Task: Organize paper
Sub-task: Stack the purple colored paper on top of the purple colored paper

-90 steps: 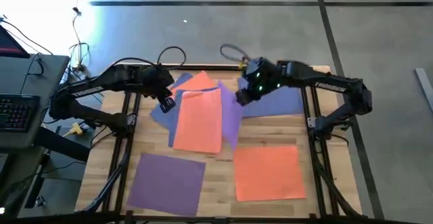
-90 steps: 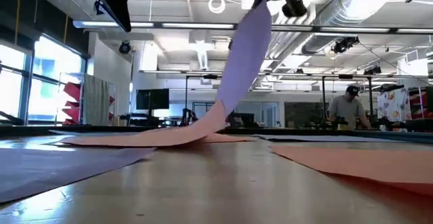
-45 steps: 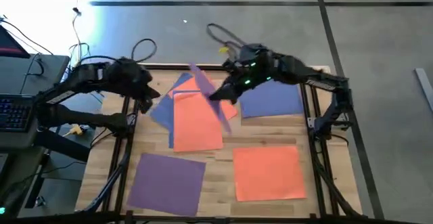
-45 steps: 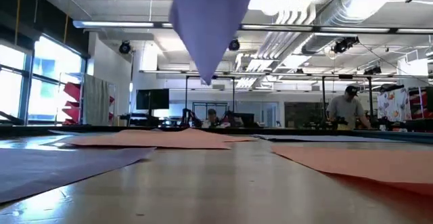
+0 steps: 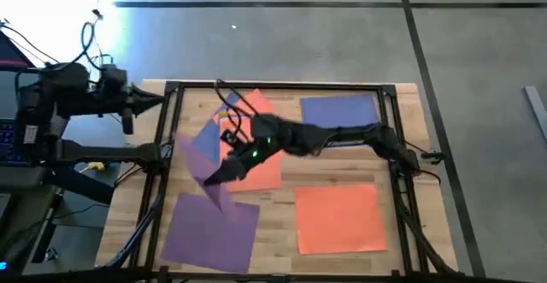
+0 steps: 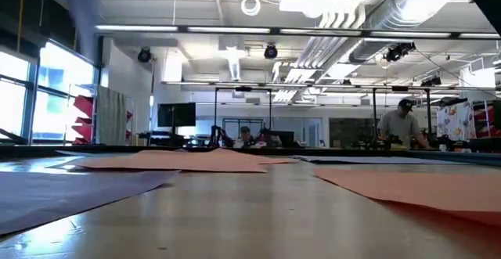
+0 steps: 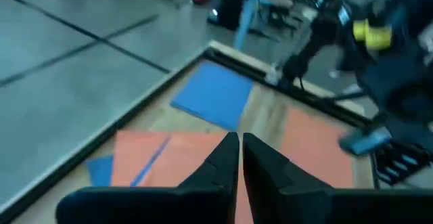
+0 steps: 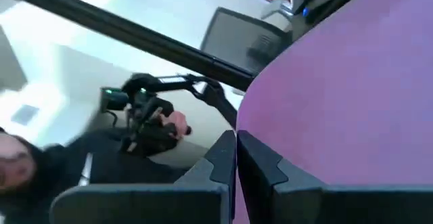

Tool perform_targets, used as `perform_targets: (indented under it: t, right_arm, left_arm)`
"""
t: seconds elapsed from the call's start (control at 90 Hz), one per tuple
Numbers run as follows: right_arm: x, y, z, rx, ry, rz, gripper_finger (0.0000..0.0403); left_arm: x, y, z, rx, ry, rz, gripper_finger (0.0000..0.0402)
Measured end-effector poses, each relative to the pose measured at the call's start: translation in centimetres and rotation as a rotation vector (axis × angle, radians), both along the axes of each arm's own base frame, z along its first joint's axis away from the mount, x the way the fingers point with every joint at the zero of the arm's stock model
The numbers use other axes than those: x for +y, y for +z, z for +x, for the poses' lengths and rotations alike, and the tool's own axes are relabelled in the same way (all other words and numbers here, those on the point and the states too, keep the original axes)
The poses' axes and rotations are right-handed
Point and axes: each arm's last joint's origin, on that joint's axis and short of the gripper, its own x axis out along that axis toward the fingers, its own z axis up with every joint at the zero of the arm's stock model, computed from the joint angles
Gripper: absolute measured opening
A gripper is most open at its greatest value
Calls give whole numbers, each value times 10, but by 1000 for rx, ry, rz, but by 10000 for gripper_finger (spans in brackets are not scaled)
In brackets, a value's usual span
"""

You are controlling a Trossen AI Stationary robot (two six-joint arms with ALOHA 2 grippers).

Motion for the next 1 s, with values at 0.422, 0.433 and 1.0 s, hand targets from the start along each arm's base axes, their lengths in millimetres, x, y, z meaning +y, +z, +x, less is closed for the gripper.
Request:
perform_targets:
  t: [0.422,0.433,1.0]
  right_arm:
    - [47,-126,-15,619,-123,-41,0]
    - [46,-129,-15,631,-132,-39,0]
    - [47,-45,-2,-200,-217,308,0]
  left_arm:
    - [-5,-11,-17,79,16,-50,0]
    - [-5,-12,-17,83,16,-52,0]
    - [-5,-15,-18,119,13,-54,0]
